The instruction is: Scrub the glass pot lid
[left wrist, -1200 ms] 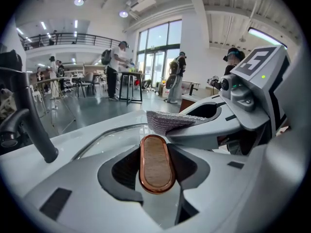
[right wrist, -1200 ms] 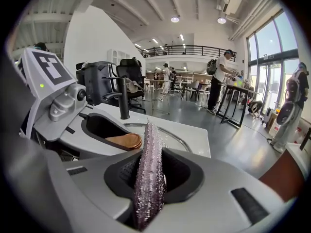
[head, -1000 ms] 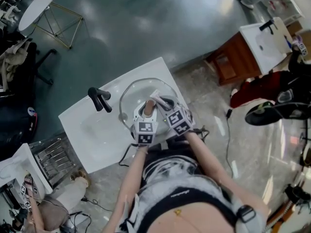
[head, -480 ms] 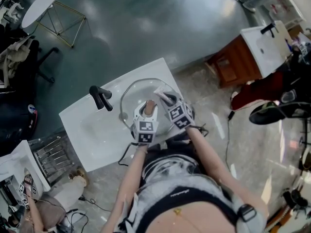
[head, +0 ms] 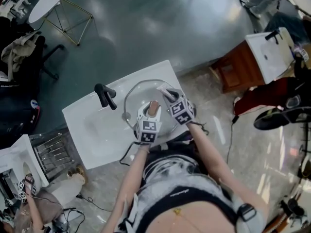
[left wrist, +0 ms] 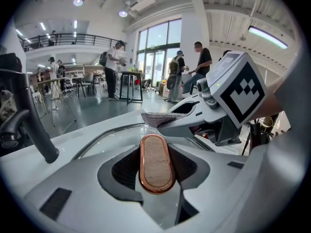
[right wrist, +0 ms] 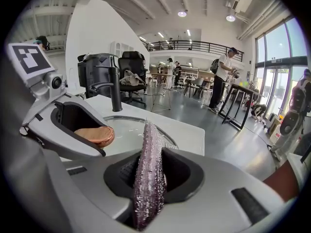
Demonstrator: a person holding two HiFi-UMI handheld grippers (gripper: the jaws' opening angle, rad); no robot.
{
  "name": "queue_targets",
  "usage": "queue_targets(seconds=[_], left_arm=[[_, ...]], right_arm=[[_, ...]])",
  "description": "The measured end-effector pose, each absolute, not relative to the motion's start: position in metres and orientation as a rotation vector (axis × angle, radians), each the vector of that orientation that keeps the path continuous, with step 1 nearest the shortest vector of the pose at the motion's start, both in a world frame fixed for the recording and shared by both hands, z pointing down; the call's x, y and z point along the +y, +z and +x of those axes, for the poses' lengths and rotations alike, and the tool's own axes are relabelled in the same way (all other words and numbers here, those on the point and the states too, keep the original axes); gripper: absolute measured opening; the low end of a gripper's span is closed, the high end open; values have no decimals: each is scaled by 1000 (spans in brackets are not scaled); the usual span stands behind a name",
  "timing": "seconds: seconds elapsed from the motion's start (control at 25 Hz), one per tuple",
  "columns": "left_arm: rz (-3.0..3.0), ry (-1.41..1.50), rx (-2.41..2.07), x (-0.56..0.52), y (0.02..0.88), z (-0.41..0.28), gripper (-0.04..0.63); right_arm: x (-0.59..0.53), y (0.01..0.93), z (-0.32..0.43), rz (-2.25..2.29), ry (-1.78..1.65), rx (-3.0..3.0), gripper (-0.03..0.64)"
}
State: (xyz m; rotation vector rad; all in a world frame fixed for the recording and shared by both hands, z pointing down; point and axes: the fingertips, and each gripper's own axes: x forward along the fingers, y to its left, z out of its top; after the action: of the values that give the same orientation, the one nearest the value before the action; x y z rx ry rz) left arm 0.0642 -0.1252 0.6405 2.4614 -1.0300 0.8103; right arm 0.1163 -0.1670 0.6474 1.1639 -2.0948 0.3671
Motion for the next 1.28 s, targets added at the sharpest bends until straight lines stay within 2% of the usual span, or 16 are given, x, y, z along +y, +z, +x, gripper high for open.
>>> queue_targets(seconds=[0.88, 1.28], left_arm=[[2466, 801, -1037, -126, 645, 64, 179], [2462, 802, -1031, -126, 646, 66, 179]], right_arm=[[-148, 638, 77, 755, 288, -2319, 94], [-161, 645, 84, 781, 257, -2275, 94]])
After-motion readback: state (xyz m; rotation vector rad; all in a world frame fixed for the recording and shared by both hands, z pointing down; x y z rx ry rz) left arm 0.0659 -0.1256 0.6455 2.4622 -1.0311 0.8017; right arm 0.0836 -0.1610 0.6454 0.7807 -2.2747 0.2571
